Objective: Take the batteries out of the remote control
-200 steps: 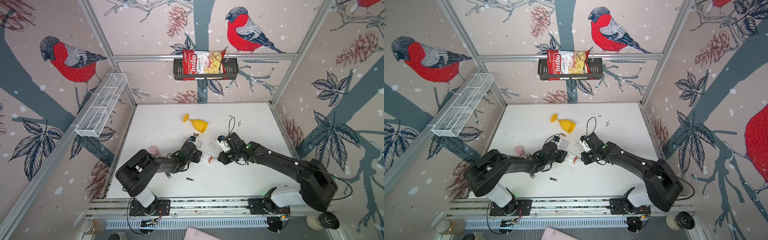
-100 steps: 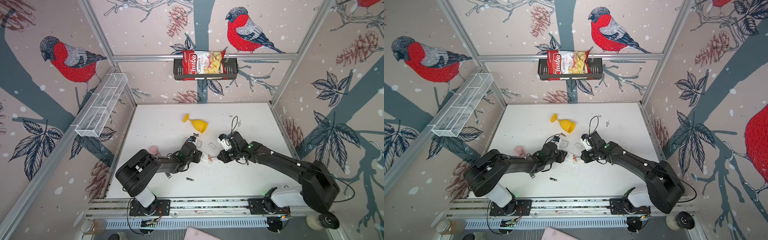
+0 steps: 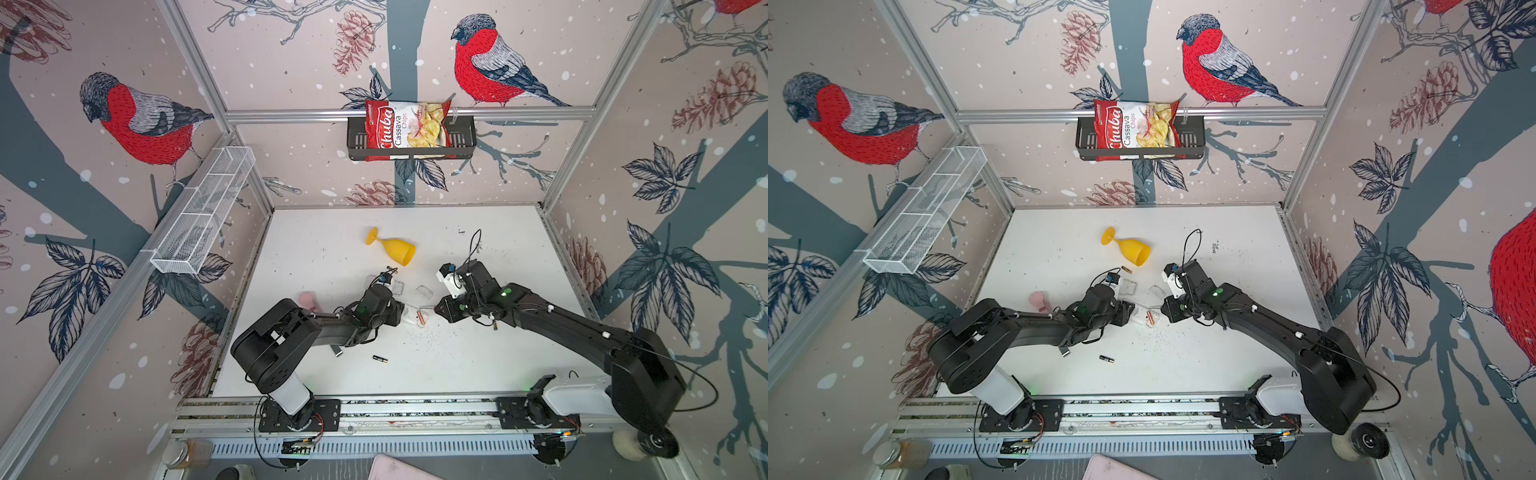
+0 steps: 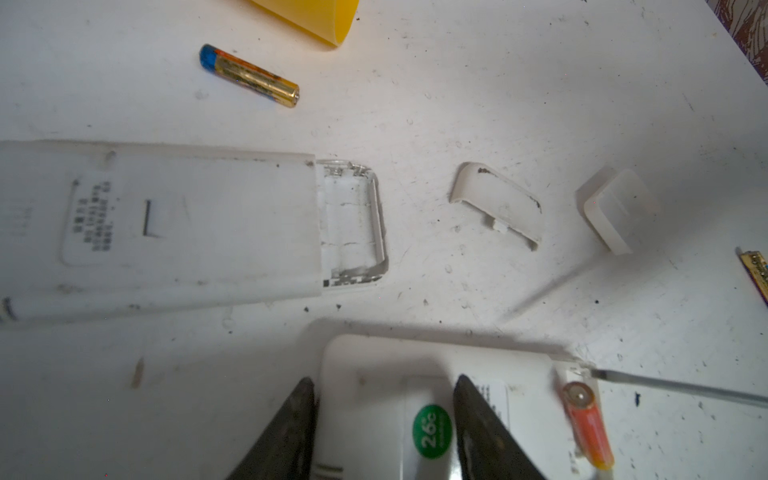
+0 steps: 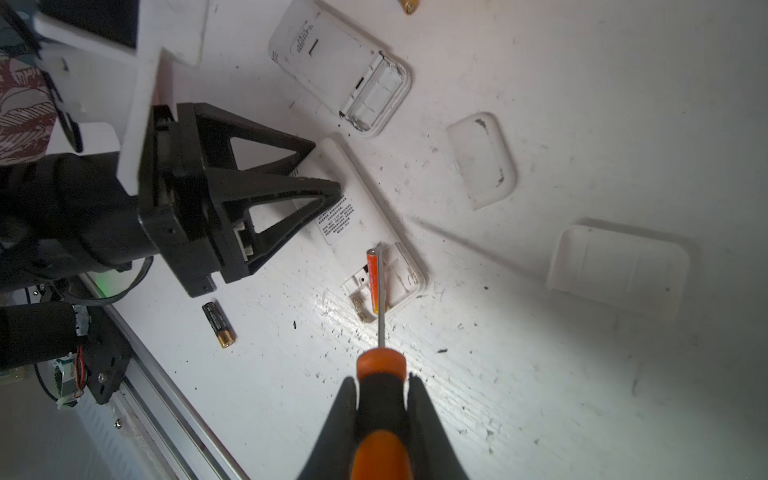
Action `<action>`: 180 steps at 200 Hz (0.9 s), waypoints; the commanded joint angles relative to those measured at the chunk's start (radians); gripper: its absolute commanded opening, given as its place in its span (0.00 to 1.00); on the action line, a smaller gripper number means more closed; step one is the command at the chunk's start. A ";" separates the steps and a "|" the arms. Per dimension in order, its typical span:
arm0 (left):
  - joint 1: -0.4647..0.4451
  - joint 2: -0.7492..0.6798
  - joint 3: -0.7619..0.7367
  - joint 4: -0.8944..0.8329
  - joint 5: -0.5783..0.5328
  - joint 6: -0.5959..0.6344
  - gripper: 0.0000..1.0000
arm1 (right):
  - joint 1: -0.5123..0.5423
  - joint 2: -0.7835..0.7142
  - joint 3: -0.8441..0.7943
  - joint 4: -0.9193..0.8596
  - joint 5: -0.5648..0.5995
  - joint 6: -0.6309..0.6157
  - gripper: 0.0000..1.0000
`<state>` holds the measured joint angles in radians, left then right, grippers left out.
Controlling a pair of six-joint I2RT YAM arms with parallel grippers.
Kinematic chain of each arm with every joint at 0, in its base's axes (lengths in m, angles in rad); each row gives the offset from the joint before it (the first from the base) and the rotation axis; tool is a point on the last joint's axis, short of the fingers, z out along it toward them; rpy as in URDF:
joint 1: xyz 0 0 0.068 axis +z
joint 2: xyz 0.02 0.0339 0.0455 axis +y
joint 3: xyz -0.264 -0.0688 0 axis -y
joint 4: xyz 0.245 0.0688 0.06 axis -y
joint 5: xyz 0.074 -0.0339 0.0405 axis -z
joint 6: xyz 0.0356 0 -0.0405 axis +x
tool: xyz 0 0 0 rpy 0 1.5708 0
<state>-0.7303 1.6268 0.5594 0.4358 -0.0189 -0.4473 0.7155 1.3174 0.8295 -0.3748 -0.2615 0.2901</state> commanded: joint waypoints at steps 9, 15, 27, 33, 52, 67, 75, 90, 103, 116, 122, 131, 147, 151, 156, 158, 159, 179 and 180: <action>-0.002 0.003 0.002 -0.019 0.048 0.001 0.53 | 0.001 -0.032 0.010 -0.009 0.032 0.004 0.00; -0.003 0.003 0.002 -0.020 0.048 0.000 0.52 | 0.004 -0.031 0.010 -0.017 0.029 0.002 0.00; -0.002 0.004 0.002 -0.020 0.050 0.001 0.52 | 0.016 -0.029 0.004 -0.032 0.025 0.003 0.00; -0.001 0.003 0.001 -0.019 0.048 -0.001 0.52 | 0.025 -0.028 -0.001 -0.036 0.025 0.004 0.00; -0.003 0.001 0.002 -0.022 0.047 0.001 0.52 | 0.049 -0.032 -0.022 -0.038 0.018 0.019 0.00; -0.002 0.002 0.002 -0.021 0.048 0.001 0.52 | 0.064 -0.034 -0.037 -0.041 0.012 0.028 0.00; -0.001 0.002 0.002 -0.023 0.048 0.000 0.52 | 0.072 -0.034 -0.043 -0.043 0.010 0.029 0.00; -0.002 0.001 0.002 -0.022 0.048 0.002 0.52 | 0.085 -0.029 -0.051 -0.054 0.014 0.032 0.00; -0.001 0.002 0.002 -0.022 0.048 0.002 0.52 | 0.090 -0.029 -0.060 -0.056 0.021 0.034 0.00; -0.001 0.002 0.002 -0.022 0.051 0.002 0.52 | 0.091 -0.033 -0.070 -0.051 0.031 0.036 0.00; -0.003 0.002 0.002 -0.021 0.051 0.002 0.52 | 0.091 -0.033 -0.070 -0.051 0.037 0.038 0.00; -0.002 0.001 0.002 -0.020 0.053 0.002 0.52 | 0.091 -0.029 -0.070 -0.050 0.036 0.037 0.00; -0.002 -0.002 0.001 -0.020 0.053 0.002 0.52 | 0.092 -0.016 -0.069 -0.050 0.034 0.034 0.00; -0.001 -0.002 -0.001 -0.020 0.052 0.001 0.53 | 0.092 -0.012 -0.068 -0.050 0.035 0.035 0.00; -0.001 -0.002 -0.001 -0.019 0.051 0.001 0.52 | 0.091 -0.006 -0.068 -0.050 0.039 0.034 0.00; -0.001 -0.003 -0.003 -0.020 0.051 0.001 0.52 | 0.092 -0.003 -0.066 -0.050 0.041 0.034 0.00; -0.001 -0.003 -0.003 -0.020 0.051 0.001 0.52 | 0.092 -0.002 -0.066 -0.050 0.041 0.034 0.00; -0.002 -0.006 -0.006 -0.018 0.050 -0.001 0.52 | 0.091 0.014 -0.063 -0.044 0.051 0.035 0.00; -0.002 -0.006 -0.006 -0.017 0.050 -0.001 0.52 | 0.091 0.015 -0.063 -0.043 0.051 0.036 0.00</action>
<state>-0.7303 1.6245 0.5591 0.4358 -0.0181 -0.4465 0.8047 1.3155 0.7631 -0.4252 -0.2356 0.3199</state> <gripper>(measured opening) 0.522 0.207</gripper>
